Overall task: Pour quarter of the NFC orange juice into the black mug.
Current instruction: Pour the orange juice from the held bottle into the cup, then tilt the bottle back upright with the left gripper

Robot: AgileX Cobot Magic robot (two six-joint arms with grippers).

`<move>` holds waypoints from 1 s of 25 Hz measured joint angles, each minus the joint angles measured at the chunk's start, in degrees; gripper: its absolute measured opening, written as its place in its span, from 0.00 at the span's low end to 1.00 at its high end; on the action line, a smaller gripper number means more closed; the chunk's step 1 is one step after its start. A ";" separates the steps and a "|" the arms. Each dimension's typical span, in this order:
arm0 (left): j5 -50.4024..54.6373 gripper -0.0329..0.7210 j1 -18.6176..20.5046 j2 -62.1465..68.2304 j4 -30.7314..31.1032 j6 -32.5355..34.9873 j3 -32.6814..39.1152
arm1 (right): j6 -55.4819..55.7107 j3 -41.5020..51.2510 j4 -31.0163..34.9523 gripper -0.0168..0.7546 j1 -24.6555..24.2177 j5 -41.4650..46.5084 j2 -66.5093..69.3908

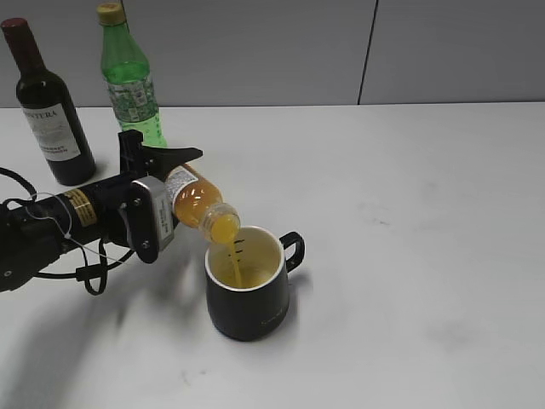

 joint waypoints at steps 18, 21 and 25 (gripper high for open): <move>0.00 0.67 0.00 0.00 -0.68 1.67 0.00 | 0.00 0.00 0.00 0.76 0.00 0.00 0.00; 0.00 0.67 0.00 0.00 -0.68 1.67 0.00 | 0.00 0.00 0.00 0.76 0.00 0.00 0.00; 0.00 0.67 0.00 0.00 -0.68 1.93 0.00 | 0.00 0.00 0.00 0.76 0.00 0.00 0.00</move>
